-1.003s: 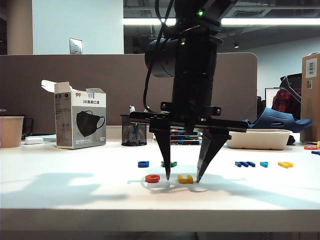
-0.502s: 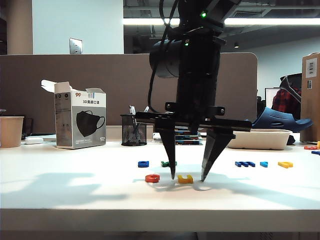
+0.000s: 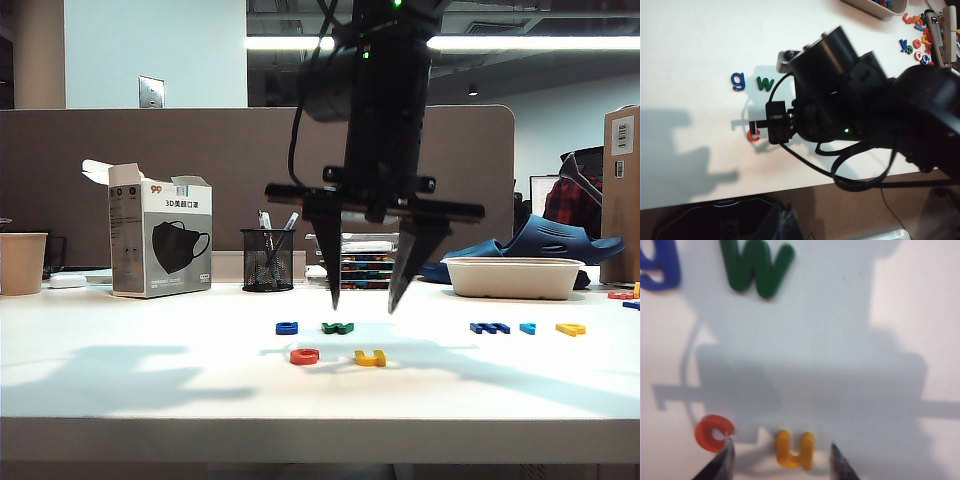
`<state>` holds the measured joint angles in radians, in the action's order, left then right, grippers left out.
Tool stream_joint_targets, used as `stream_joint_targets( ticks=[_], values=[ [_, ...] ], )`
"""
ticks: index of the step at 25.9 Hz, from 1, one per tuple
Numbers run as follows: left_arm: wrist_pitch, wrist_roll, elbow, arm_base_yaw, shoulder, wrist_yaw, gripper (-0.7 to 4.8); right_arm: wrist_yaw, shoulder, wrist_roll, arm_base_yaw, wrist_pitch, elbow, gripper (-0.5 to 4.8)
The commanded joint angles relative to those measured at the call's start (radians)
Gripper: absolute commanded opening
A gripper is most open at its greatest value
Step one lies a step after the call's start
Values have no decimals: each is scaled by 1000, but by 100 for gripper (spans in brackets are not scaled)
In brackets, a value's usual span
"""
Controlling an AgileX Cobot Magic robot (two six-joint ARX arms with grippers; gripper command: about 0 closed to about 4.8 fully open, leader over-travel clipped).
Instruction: Select the appropriate letters from the row of letter magnets placed on the table to arrange into the word "cup".
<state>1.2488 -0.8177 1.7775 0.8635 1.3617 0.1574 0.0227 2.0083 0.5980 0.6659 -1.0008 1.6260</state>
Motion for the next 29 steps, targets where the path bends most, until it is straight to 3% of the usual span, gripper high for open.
stream_joint_targets(
  ticks=[1, 6, 21, 29],
  values=[
    [-10, -2, 3, 1, -3, 0, -5, -6, -11, -31, -2, -6, 29, 242],
    [-10, -2, 3, 1, -3, 0, -5, -38, -53, -56, -42, -16, 43, 228],
    [-9, -2, 3, 1, -3, 0, -5, -50, -229, -246, -359, -127, 43, 228],
    [-9, -2, 3, 1, -3, 0, -5, -49, -227, -312, -438, -107, 42, 198]
  ],
)
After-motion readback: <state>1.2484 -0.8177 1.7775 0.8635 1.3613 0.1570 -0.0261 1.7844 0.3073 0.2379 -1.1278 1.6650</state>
